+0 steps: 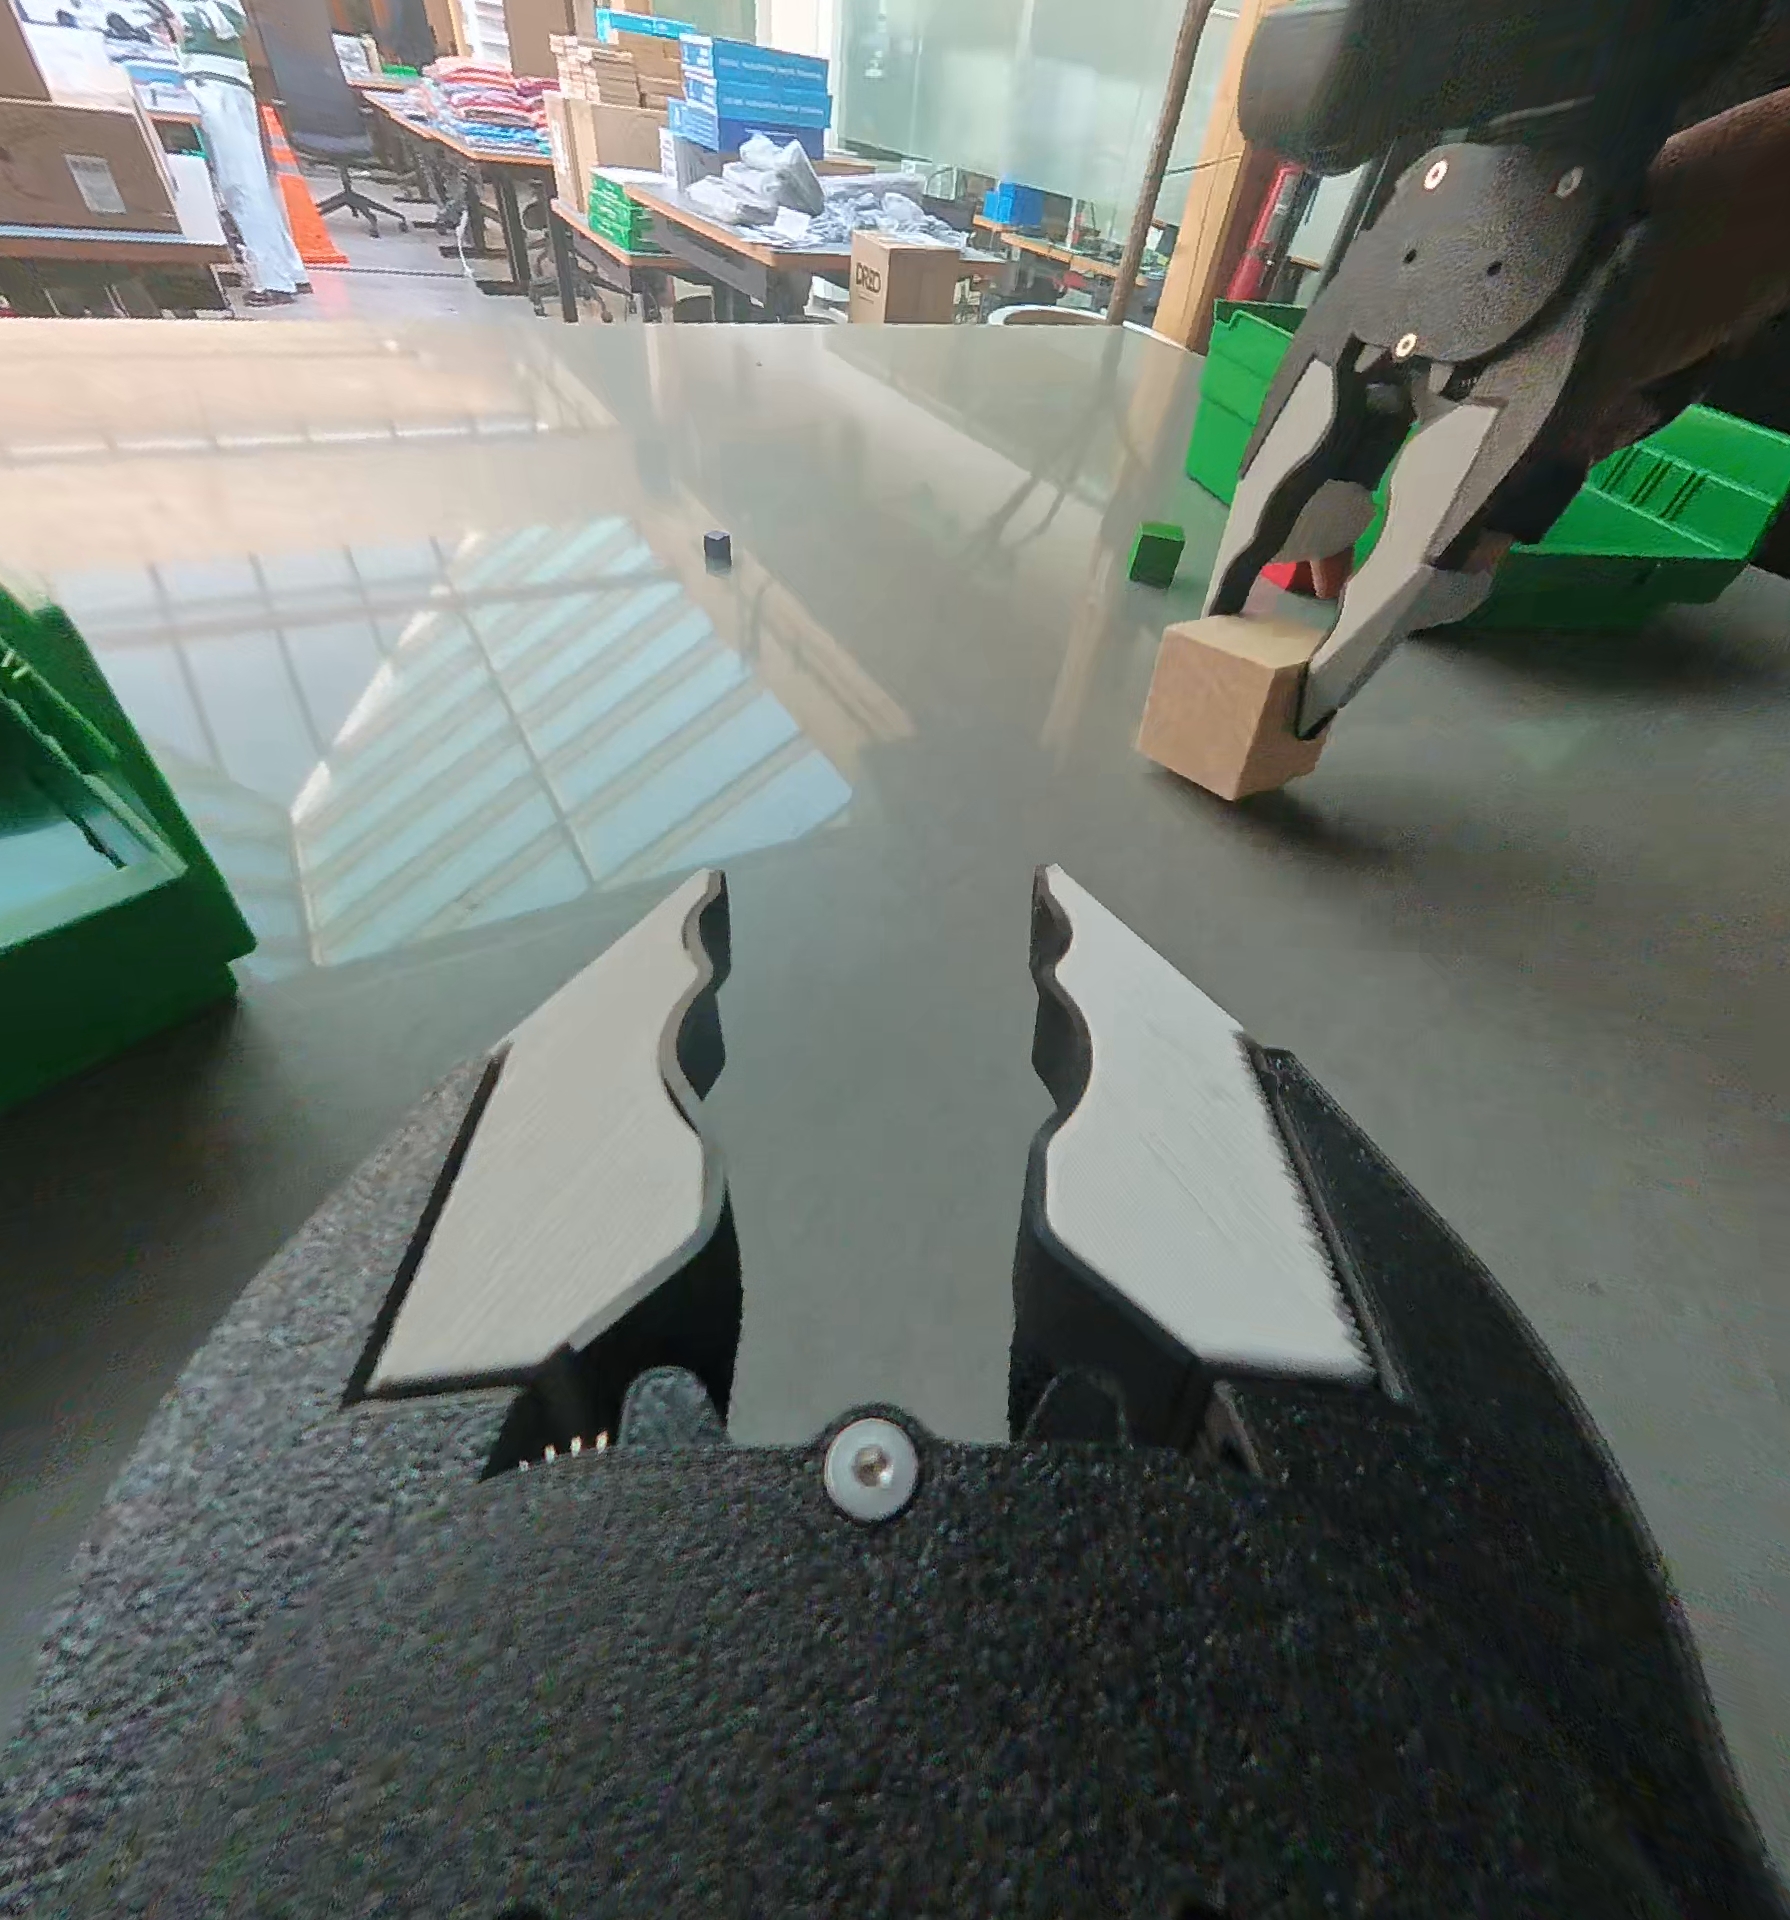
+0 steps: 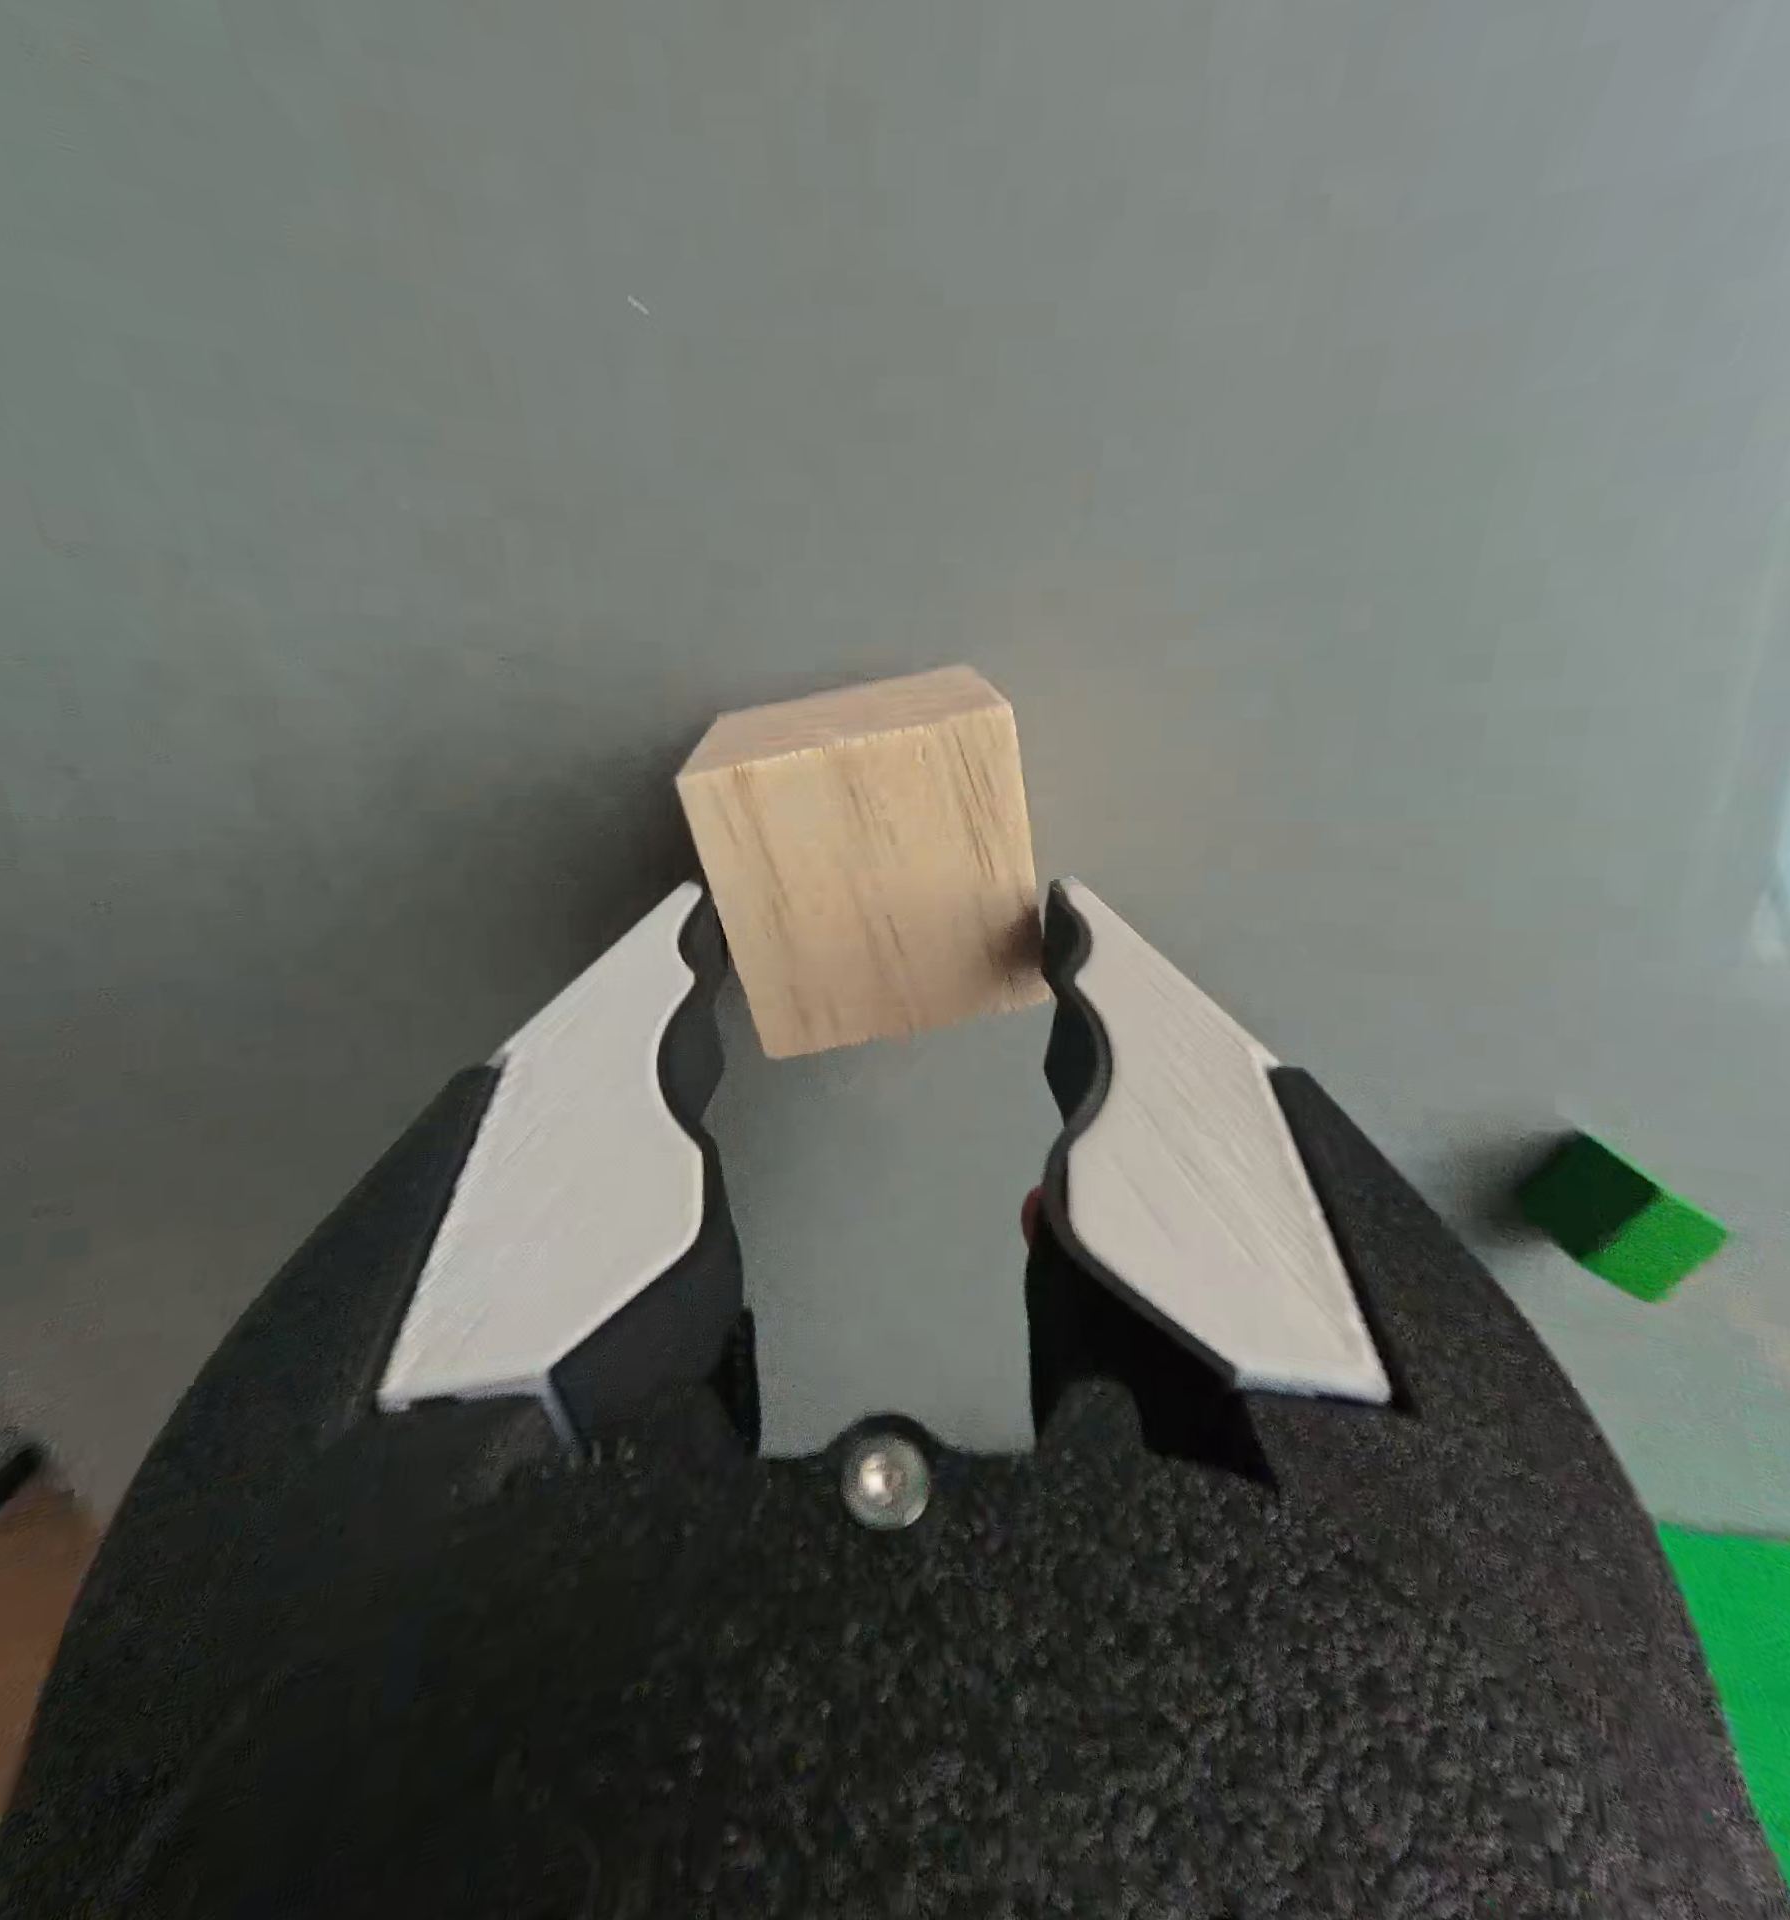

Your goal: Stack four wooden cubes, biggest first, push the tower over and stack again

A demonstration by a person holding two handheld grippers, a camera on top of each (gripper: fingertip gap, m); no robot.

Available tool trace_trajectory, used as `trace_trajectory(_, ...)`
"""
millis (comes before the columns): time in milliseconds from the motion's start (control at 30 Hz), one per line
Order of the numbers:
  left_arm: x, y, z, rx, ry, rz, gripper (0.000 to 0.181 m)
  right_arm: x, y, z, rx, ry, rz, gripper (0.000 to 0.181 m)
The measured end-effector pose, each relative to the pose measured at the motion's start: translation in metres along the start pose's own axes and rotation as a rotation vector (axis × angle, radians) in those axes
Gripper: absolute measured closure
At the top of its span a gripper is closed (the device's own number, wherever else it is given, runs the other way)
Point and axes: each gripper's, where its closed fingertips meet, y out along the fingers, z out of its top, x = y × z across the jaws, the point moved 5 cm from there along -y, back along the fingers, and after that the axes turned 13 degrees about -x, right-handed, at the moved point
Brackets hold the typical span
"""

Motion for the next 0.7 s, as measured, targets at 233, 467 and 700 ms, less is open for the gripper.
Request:
trace_trajectory(233,-0.003,-0.009,-0.003,0.022,-0.025,0.001,0.124,0.000,0.007,0.006,-0.044,-0.055,-0.133,0.120)
trace_trajectory(467,-0.004,-0.010,-0.004,0.015,-0.018,-0.001,0.124,0.031,-0.056,-0.012,0.062,0.006,-0.135,0.109)
trace_trajectory(700,-0.004,-0.006,-0.002,0.014,-0.009,-0.016,0.124,0.137,-0.052,-0.112,-0.318,-0.071,-0.226,0.121)
